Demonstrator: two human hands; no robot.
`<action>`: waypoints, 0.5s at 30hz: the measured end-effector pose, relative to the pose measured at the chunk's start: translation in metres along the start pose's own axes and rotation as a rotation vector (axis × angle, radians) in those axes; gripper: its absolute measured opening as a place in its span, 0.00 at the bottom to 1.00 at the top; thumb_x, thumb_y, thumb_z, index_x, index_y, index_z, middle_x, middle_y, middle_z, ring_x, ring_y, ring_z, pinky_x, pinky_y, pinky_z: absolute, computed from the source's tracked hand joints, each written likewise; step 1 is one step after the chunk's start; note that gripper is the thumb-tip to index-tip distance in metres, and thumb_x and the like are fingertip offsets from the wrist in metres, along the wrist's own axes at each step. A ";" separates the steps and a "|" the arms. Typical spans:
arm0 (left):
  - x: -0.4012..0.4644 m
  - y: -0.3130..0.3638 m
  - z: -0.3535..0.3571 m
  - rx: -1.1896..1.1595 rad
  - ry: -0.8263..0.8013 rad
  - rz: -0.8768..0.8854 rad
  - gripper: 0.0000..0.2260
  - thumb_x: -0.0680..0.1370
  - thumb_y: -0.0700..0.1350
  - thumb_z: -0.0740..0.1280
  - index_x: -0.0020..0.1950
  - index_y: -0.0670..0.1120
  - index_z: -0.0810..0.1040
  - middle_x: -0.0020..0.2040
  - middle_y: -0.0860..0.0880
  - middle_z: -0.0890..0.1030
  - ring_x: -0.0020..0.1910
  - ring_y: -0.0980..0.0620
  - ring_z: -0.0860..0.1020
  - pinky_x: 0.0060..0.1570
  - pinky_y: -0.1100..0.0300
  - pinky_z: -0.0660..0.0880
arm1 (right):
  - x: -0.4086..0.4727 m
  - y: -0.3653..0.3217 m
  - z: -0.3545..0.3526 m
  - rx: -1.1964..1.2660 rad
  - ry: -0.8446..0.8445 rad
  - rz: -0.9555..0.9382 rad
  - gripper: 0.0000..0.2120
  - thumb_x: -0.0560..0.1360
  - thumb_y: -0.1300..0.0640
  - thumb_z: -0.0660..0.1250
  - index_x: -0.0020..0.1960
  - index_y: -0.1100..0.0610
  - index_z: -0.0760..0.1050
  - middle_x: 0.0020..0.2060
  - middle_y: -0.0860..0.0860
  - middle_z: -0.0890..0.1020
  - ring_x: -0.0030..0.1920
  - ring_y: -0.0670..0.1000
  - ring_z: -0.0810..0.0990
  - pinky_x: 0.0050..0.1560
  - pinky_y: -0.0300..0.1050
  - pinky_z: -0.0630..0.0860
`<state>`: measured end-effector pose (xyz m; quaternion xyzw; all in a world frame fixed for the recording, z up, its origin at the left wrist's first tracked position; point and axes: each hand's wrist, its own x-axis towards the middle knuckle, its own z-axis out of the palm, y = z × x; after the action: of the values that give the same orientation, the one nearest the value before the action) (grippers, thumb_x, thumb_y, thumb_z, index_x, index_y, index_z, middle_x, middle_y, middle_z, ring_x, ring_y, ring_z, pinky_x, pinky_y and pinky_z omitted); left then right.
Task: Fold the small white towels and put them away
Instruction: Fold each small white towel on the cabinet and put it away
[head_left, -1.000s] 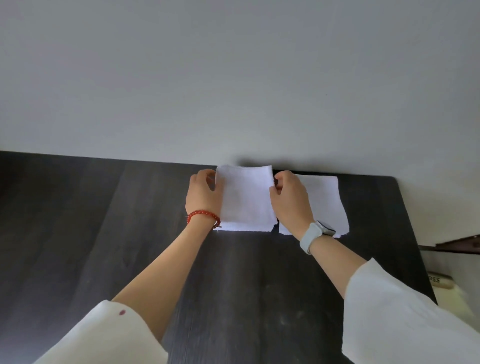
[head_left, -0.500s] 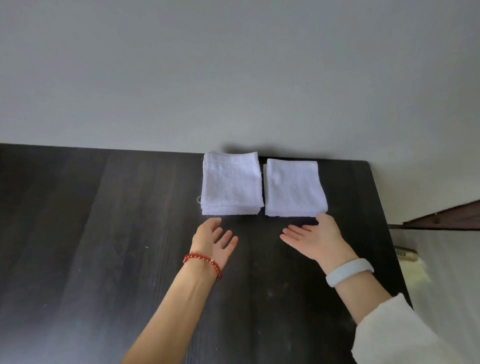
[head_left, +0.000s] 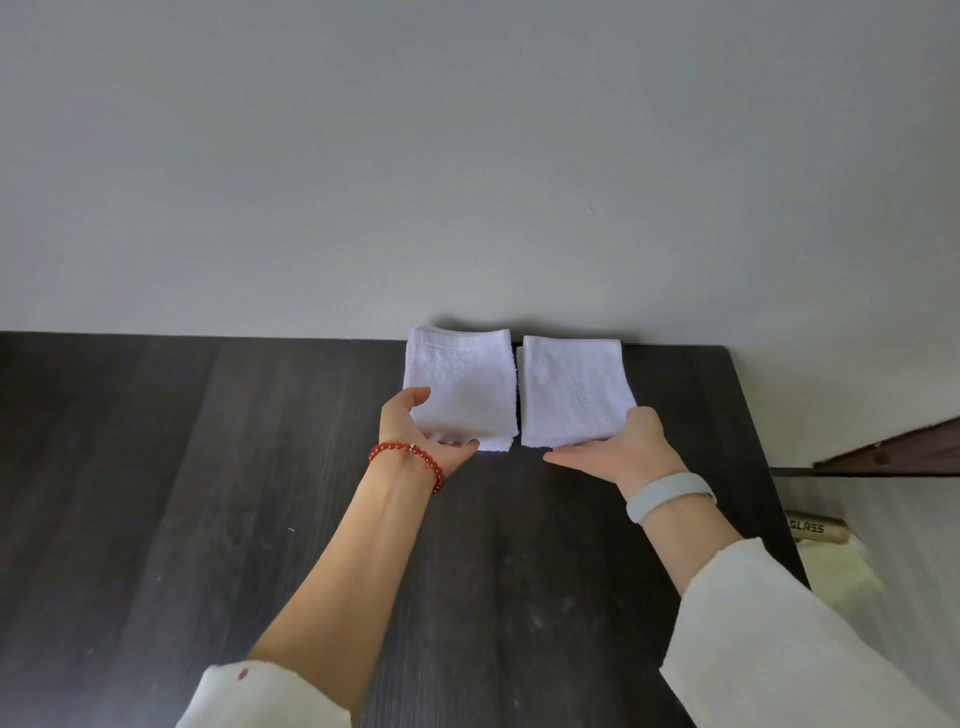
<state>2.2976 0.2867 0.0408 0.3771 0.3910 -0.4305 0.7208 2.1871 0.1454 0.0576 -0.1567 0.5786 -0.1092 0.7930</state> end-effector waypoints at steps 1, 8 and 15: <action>-0.001 0.002 0.003 -0.013 -0.005 0.006 0.31 0.73 0.41 0.64 0.73 0.44 0.55 0.70 0.43 0.62 0.70 0.40 0.62 0.66 0.41 0.62 | 0.004 -0.001 0.000 0.019 -0.008 -0.003 0.12 0.80 0.54 0.53 0.61 0.54 0.67 0.66 0.58 0.68 0.68 0.63 0.63 0.67 0.64 0.57; 0.006 0.005 0.013 -0.052 -0.063 -0.013 0.31 0.73 0.42 0.64 0.73 0.43 0.55 0.71 0.43 0.62 0.70 0.40 0.62 0.66 0.43 0.63 | 0.024 -0.007 0.008 0.151 -0.078 0.075 0.29 0.77 0.48 0.54 0.73 0.59 0.54 0.72 0.62 0.57 0.73 0.63 0.55 0.71 0.64 0.52; 0.012 0.015 -0.014 0.385 0.244 0.288 0.24 0.75 0.49 0.63 0.70 0.45 0.63 0.69 0.45 0.65 0.68 0.46 0.65 0.60 0.51 0.66 | 0.024 -0.014 -0.027 -0.189 0.221 -0.111 0.25 0.78 0.53 0.53 0.73 0.60 0.56 0.71 0.60 0.63 0.70 0.61 0.64 0.69 0.58 0.62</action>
<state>2.3113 0.3005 0.0274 0.6079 0.3283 -0.3415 0.6372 2.1689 0.1205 0.0336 -0.2494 0.6606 -0.1144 0.6988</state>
